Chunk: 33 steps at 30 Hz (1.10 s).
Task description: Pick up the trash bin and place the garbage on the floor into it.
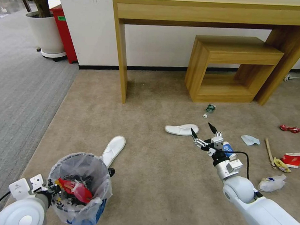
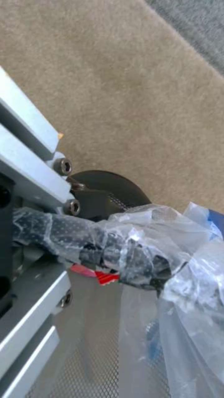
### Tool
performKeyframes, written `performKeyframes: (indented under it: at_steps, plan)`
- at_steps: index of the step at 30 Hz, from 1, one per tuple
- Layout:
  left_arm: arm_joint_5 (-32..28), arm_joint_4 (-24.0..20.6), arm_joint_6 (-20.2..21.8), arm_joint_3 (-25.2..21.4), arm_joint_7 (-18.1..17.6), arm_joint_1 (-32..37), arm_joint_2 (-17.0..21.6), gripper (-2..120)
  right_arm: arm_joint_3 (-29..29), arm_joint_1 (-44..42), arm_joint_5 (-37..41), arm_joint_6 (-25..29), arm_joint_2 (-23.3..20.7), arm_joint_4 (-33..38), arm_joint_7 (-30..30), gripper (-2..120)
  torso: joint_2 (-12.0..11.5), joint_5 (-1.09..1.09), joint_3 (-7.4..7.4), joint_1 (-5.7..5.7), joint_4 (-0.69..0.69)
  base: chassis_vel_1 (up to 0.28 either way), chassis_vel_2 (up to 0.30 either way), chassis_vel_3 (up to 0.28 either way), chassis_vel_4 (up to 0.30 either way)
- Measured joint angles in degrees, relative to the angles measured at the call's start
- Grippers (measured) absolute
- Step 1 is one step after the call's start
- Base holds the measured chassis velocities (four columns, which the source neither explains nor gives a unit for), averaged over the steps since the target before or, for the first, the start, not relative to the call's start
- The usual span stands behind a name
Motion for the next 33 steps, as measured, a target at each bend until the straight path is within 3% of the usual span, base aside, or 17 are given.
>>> performKeyframes:
  at_steps: [20, 33]
  plan:
    - [-2.7, 2.9, -0.1, -2.1, 0.1, -0.8, 3.6, 0, -1.5, -0.5, -1.3, -0.8, 2.9, -0.7, 0.4, 88, 0.0, 0.00, 0.00, 0.00, 0.00, 0.000, 0.000, 0.000, 0.000]
    - [-3.7, 3.9, 0.2, -2.1, -1.0, -0.9, 3.8, 0, -1.1, -1.3, -2.0, -0.7, 3.1, -1.1, 0.5, 86, 0.0, 0.01, 0.00, 0.00, 0.00, 0.000, 0.000, 0.000, 0.000]
